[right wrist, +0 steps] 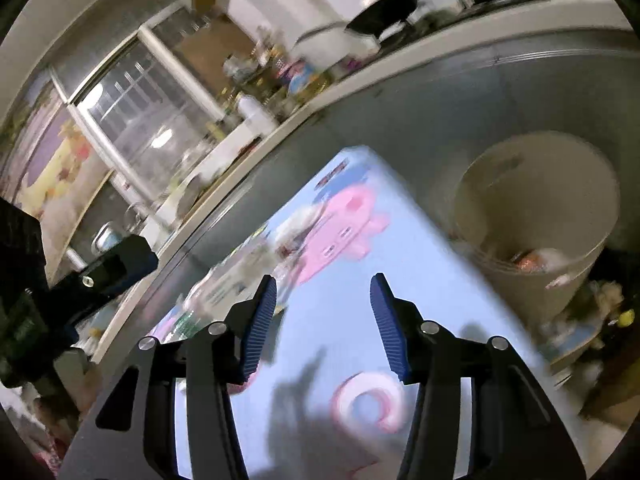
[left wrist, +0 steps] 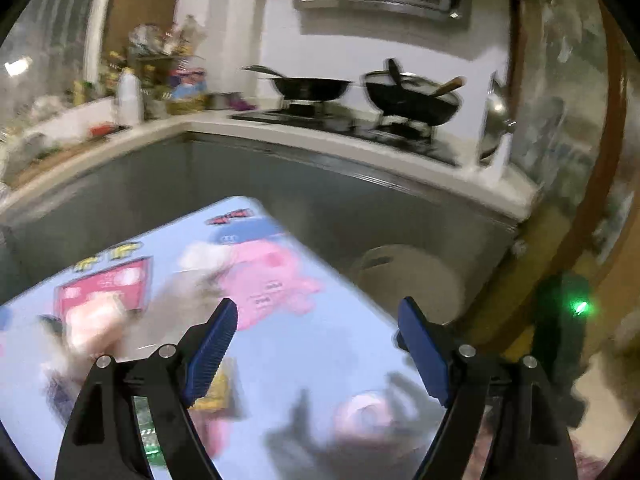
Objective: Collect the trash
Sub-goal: 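Grasp the clear water bottle with the left tool while the right tool grasps the white tissue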
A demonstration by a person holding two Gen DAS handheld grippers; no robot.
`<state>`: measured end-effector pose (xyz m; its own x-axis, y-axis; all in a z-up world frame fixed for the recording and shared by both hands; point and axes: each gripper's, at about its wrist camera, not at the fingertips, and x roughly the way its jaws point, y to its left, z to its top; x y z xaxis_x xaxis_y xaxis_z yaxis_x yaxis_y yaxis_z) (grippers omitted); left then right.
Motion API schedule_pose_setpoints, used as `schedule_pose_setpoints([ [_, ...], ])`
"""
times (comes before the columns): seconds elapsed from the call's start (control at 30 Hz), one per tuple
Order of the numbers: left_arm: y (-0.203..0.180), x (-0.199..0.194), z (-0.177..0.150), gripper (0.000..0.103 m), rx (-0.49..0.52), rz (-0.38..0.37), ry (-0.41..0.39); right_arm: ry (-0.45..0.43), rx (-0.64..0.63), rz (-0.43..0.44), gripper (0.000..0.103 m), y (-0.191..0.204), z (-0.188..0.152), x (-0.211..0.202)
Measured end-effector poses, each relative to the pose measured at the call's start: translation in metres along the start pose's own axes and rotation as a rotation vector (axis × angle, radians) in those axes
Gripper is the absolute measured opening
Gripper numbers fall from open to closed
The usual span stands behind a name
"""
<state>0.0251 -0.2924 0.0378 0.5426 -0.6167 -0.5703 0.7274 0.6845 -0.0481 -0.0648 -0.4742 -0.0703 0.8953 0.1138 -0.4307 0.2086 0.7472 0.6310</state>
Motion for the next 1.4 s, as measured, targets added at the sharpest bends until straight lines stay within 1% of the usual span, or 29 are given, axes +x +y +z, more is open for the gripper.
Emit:
schedule_pose_setpoints([
  [0.07, 0.019, -0.006, -0.007, 0.085, 0.020, 0.112, 0.005, 0.046, -0.010, 0.012, 0.048, 0.013, -0.010, 0.014],
  [0.13, 0.040, -0.006, -0.009, 0.089, 0.005, 0.188, 0.021, 0.082, -0.018, 0.017, 0.048, 0.024, -0.018, 0.024],
  [0.17, 0.052, -0.001, -0.009, 0.091, -0.005, 0.233, 0.046, 0.094, -0.021, 0.018, 0.048, 0.027, -0.021, 0.027],
  [0.23, 0.069, 0.007, -0.011, 0.091, -0.014, 0.284, 0.094, 0.117, -0.031, 0.016, 0.048, 0.036, -0.026, 0.035],
  [0.33, 0.087, 0.021, -0.011, 0.094, -0.008, 0.325, 0.143, 0.128, -0.034, 0.006, 0.048, 0.039, -0.027, 0.042],
  [0.4, 0.090, 0.030, -0.014, 0.097, 0.025, 0.356, 0.163, 0.136, -0.028, 0.000, 0.048, 0.040, -0.027, 0.045],
  [0.47, 0.092, 0.044, -0.018, 0.097, 0.072, 0.396, 0.196, 0.145, -0.022, -0.004, 0.048, 0.038, -0.026, 0.049],
  [0.57, 0.093, 0.062, -0.026, 0.097, 0.125, 0.419, 0.249, 0.151, -0.025, -0.010, 0.048, 0.037, -0.024, 0.053],
  [0.67, 0.097, 0.069, -0.031, 0.098, 0.127, 0.397, 0.277, 0.159, -0.035, -0.018, 0.048, 0.035, -0.016, 0.061],
  [0.8, 0.099, 0.077, -0.031, 0.098, 0.130, 0.371, 0.296, 0.148, -0.076, -0.028, 0.048, 0.033, 0.003, 0.073],
  [0.9, 0.099, 0.084, -0.027, 0.096, 0.109, 0.330, 0.316, 0.164, -0.055, 0.000, 0.048, 0.026, 0.021, 0.091],
  [0.93, 0.099, 0.086, -0.026, 0.095, 0.104, 0.318, 0.320, 0.171, -0.047, 0.010, 0.048, 0.023, 0.028, 0.100],
  [1.03, 0.099, 0.096, -0.023, 0.085, 0.087, 0.297, 0.349, 0.200, -0.027, 0.031, 0.048, 0.016, 0.048, 0.131],
  [1.1, 0.099, 0.103, -0.021, 0.077, 0.074, 0.288, 0.367, 0.226, -0.008, 0.050, 0.048, 0.014, 0.059, 0.152],
  [1.2, 0.097, 0.113, -0.020, 0.069, 0.061, 0.258, 0.385, 0.281, 0.050, 0.068, 0.042, 0.008, 0.080, 0.195],
  [1.27, 0.098, 0.113, -0.019, 0.067, 0.058, 0.245, 0.369, 0.305, 0.062, 0.076, 0.041, 0.011, 0.091, 0.220],
  [1.33, 0.099, 0.108, -0.020, 0.065, 0.053, 0.246, 0.344, 0.320, 0.038, 0.049, 0.041, 0.017, 0.098, 0.241],
  [1.4, 0.103, 0.098, -0.019, 0.064, 0.028, 0.235, 0.320, 0.339, 0.019, 0.017, 0.041, 0.024, 0.103, 0.263],
])
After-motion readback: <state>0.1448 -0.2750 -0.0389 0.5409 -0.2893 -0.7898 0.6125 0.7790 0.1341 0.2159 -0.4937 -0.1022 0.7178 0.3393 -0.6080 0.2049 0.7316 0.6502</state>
